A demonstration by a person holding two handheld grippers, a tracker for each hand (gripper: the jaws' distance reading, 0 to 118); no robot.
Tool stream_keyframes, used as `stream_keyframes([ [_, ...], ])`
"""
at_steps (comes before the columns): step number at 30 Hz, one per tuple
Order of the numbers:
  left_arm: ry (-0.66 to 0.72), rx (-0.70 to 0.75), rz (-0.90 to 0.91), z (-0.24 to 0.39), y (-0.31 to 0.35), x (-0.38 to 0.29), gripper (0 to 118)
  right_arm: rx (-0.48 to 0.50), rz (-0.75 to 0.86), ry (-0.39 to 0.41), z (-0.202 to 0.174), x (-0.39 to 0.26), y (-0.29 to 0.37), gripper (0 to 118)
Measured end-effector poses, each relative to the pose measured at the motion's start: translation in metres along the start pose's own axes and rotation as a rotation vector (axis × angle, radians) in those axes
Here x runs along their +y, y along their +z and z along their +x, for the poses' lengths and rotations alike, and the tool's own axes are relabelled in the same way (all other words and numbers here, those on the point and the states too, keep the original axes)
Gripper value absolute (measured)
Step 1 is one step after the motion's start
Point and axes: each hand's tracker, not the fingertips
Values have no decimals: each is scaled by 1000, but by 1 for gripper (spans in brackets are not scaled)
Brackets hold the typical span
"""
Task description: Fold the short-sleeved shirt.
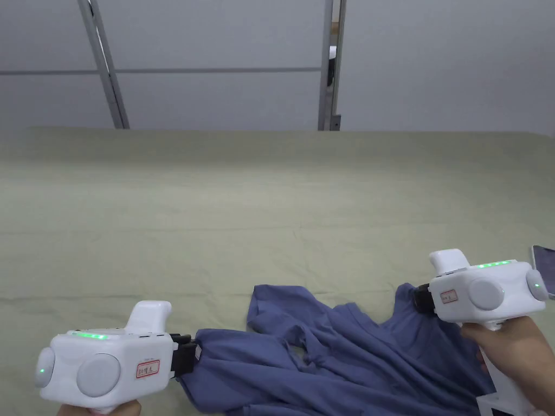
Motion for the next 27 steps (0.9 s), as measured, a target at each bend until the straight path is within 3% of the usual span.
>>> stream_keyframes([
  [8,-6,45,221,13,89,35,7,26,266,-145,24,8,141,16],
  [14,5,95,427,2,194,65,7,59,468,-248,50,-1,252,16],
  [18,5,136,563,-6,273,79,7,114,635,-351,46,-23,347,16],
  [27,-14,90,860,7,443,81,7,199,953,-385,38,-53,505,16],
])
